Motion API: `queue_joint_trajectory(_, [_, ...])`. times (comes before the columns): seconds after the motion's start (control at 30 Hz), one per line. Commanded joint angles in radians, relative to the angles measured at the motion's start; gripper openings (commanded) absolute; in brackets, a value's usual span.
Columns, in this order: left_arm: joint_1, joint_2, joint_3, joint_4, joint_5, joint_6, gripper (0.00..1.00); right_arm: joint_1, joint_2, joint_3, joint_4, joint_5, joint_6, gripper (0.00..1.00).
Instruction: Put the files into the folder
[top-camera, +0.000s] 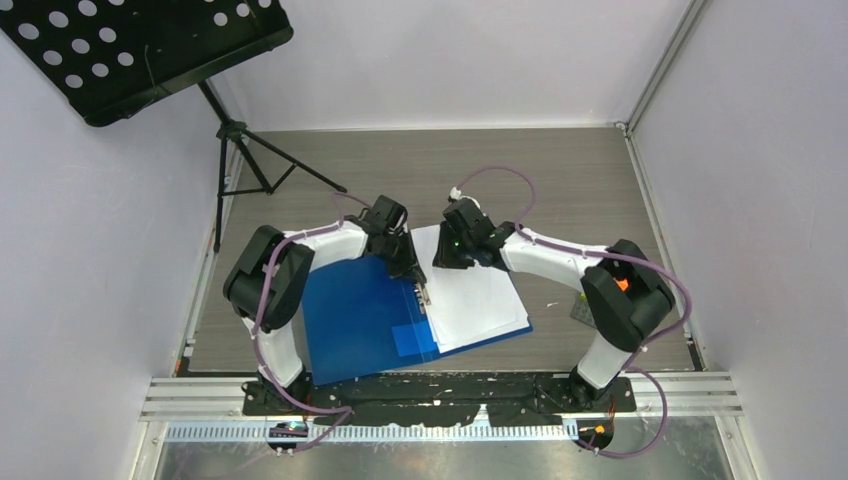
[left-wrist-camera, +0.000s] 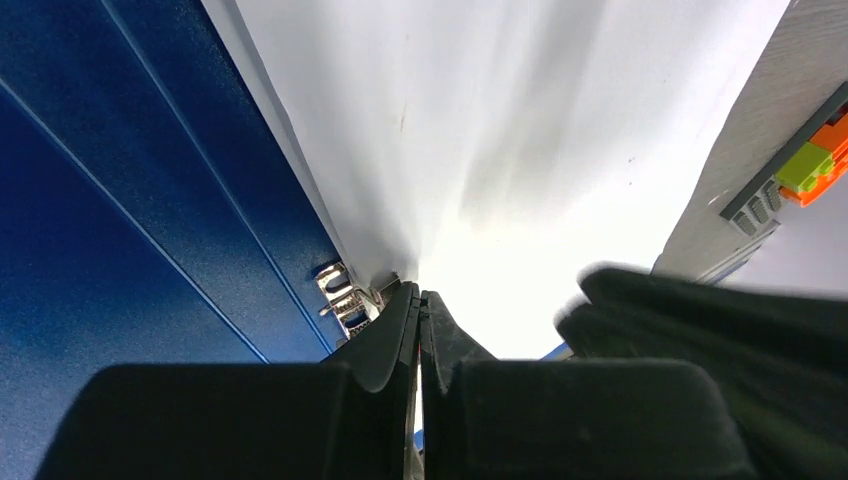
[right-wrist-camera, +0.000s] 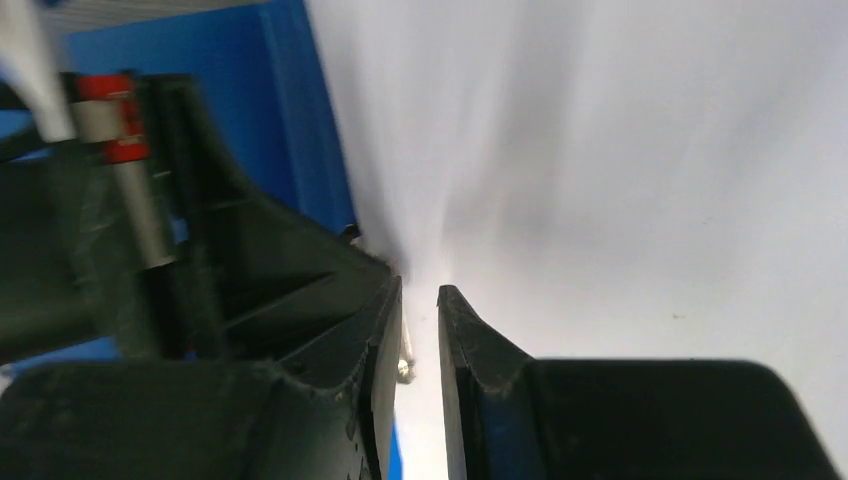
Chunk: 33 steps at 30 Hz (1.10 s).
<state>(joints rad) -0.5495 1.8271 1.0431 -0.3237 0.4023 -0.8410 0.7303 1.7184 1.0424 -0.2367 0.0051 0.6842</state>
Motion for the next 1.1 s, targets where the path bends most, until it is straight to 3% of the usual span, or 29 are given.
queue_joint_trajectory(0.0, [-0.012,0.052,0.023,-0.084,-0.139,-0.002,0.03,0.024,-0.125,0.000,0.006,-0.038,-0.017,0.27])
queue_joint_trajectory(0.17, [-0.013,0.063,0.027,-0.117,-0.183,-0.007,0.01,0.064,-0.164,-0.036,0.048,-0.085,-0.030,0.29])
queue_joint_trajectory(0.67, [-0.013,0.080,0.047,-0.138,-0.178,-0.012,0.00,0.190,-0.131,-0.074,0.067,-0.022,0.003,0.29])
queue_joint_trajectory(0.9, [-0.013,0.083,0.063,-0.152,-0.177,-0.008,0.00,0.217,-0.114,-0.101,0.028,0.051,0.020,0.19])
queue_joint_trajectory(1.07, [-0.013,0.085,0.070,-0.162,-0.181,-0.002,0.00,0.218,-0.143,-0.179,0.076,0.024,0.039,0.20])
